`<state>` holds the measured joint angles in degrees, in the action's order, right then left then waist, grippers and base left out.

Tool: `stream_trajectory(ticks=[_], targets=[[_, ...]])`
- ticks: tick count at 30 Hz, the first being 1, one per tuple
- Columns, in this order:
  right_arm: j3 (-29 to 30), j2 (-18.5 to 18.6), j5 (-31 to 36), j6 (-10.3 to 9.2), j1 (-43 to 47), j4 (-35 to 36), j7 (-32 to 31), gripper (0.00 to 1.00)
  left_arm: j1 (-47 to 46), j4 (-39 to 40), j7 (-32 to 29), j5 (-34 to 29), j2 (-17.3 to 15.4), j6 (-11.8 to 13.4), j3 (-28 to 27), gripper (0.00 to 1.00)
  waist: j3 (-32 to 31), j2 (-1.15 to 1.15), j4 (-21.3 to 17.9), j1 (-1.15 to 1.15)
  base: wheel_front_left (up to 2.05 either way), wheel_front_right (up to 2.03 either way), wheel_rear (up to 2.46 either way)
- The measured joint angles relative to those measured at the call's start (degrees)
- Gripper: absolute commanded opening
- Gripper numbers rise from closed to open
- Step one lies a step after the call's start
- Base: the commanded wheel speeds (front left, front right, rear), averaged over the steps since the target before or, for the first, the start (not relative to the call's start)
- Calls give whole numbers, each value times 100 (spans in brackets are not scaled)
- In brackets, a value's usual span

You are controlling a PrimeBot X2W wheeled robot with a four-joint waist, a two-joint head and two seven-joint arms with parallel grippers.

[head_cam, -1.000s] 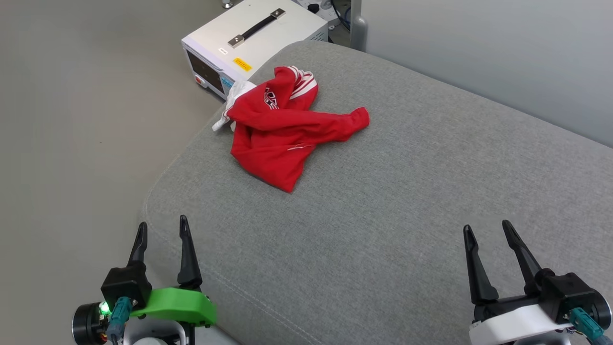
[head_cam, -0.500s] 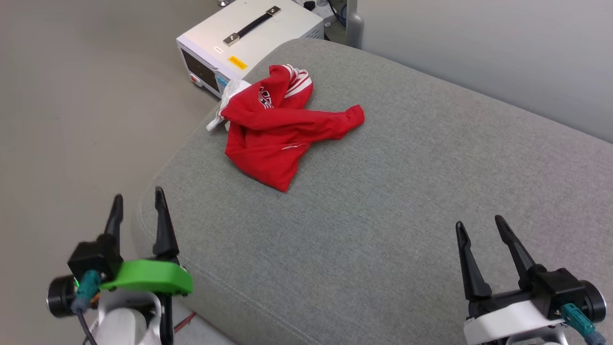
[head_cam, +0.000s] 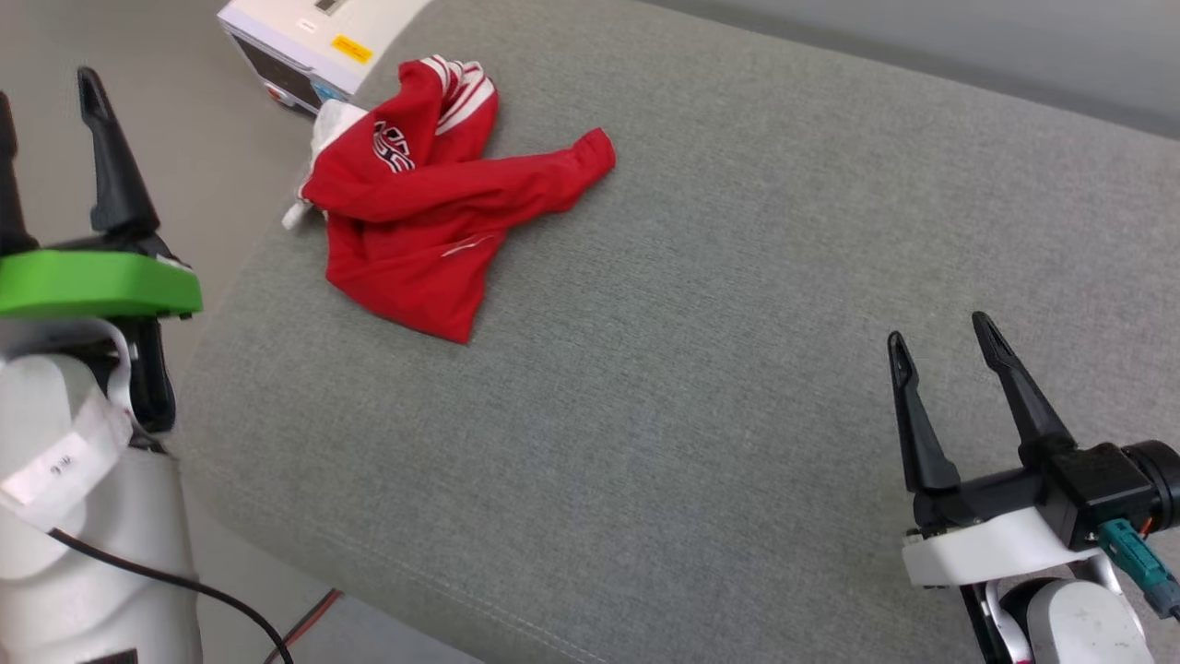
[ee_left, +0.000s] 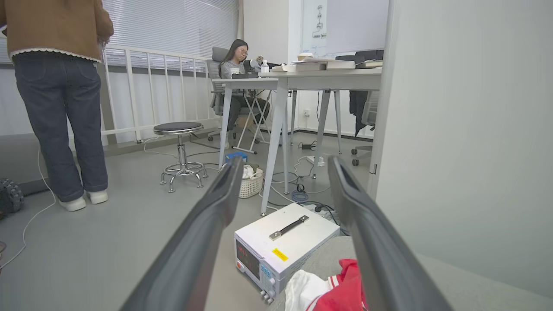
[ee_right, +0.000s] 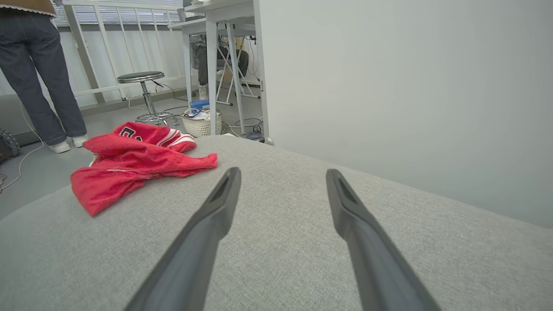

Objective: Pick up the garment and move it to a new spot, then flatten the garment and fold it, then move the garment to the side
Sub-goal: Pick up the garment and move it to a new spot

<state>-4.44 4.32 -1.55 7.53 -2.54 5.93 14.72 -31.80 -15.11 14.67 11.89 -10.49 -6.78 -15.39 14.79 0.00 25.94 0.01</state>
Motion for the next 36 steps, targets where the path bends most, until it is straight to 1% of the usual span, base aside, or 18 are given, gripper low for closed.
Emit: stream_trajectory(ticks=[3,6,8,10,14,17,19,24,29,31,36], targets=[[-20,38,32,0,-129,52,0,100,-361,-231,0,14,-191,-13,103,100,225,0,-149,0,0,0,0],[-3,55,34,0,-254,114,0,100,-736,-723,-2,175,-427,-31,322,100,434,0,-294,0,0,0,0],[15,91,35,0,-316,156,0,100,-1028,-980,-155,364,-613,-32,621,100,565,0,-374,0,0,0,0],[23,135,37,0,-387,197,0,100,-1368,-1212,-552,759,-791,-53,976,100,709,0,-448,0,0,0,0],[33,168,42,0,-509,233,0,100,-1801,-1526,-1663,1621,-1157,-54,1621,100,954,0,-567,1,0,0,0],[19,166,43,0,-583,252,0,100,-2052,-1770,-2694,2277,-1416,-54,1946,100,1109,0,-650,0,0,0,0],[11,166,45,0,-616,259,0,100,-2154,-1906,-3259,2573,-1539,-54,2095,100,1186,0,-699,0,0,0,0],[-22,168,48,0,-701,260,0,100,-2354,-2127,-4530,3011,-1770,-54,2626,100,1356,0,-824,0,0,0,0],[-29,168,49,0,-820,261,0,100,-2382,-2276,-5305,3108,-1969,-54,3154,100,1508,0,-951,0,0,0,0],[-30,168,49,0,-864,266,0,100,-2382,-2395,-5497,3136,-2030,-54,3307,100,1577,0,-1008,0,0,0,0],[-20,165,48,0,-944,267,0,100,-2369,-2573,-5740,3271,-2030,-54,3729,100,1734,0,-1128,0,0,0,0]])
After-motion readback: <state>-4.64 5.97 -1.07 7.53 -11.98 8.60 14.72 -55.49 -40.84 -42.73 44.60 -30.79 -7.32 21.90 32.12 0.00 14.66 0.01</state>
